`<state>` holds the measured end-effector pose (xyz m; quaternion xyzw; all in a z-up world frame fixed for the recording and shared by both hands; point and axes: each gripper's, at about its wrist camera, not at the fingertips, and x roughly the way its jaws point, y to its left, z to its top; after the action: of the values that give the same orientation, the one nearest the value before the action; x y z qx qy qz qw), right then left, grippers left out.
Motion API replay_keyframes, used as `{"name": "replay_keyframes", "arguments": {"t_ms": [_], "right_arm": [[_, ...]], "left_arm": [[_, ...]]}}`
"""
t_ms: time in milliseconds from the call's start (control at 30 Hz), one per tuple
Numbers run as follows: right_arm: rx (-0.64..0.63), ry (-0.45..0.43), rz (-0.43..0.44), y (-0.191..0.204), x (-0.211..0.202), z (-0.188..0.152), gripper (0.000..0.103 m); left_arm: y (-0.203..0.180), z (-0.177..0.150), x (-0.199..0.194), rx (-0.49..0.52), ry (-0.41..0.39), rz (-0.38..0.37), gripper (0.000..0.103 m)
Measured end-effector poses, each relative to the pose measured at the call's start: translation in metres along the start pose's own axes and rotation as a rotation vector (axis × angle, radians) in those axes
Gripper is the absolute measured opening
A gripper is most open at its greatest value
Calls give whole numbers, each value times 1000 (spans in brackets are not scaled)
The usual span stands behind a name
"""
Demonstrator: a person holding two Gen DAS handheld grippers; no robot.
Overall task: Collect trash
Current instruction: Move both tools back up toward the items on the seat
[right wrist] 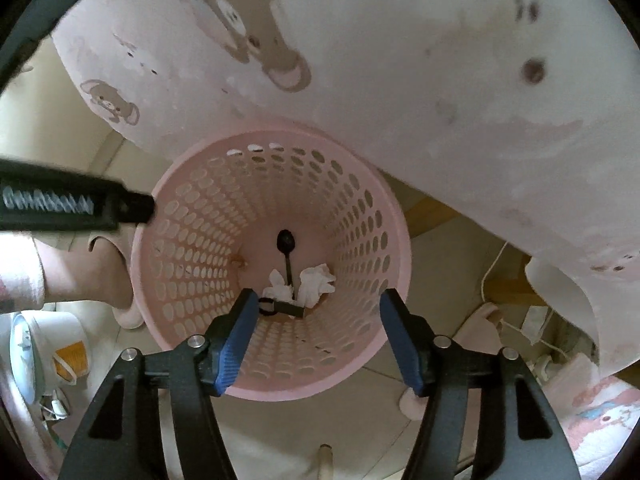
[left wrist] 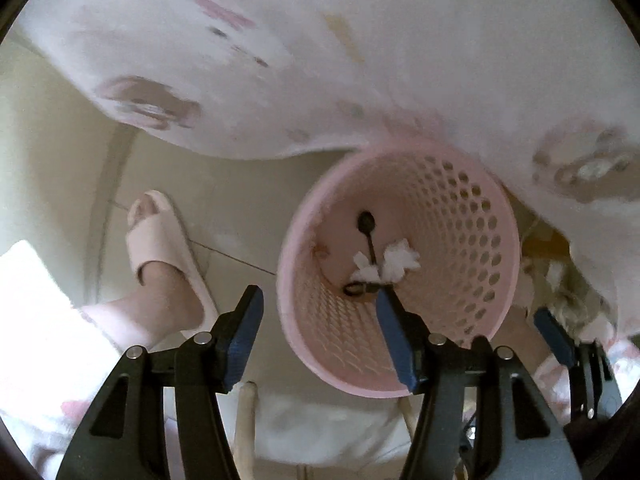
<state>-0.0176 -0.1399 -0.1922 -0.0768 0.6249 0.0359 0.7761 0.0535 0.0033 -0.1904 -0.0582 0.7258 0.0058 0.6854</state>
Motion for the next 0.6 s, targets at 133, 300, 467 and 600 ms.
{"name": "replay_keyframes", "arguments": {"t_ms": [133,300,467,600], "right_arm": [[-3,-111,10,0,-39,1,65],[-24,-280,9,0,-90,0,66],[6,-429,20,-4,-130,0,68],[21,-524,14,-7,-152,-1,69]], "left_arm": [[9,-1,-46,-8,-145,6,57],[10,-4,-106,16,-382,40,58],[10,-15,-150,48,-606,96,60],[14,-19,-169,45,-706,72,61]]}}
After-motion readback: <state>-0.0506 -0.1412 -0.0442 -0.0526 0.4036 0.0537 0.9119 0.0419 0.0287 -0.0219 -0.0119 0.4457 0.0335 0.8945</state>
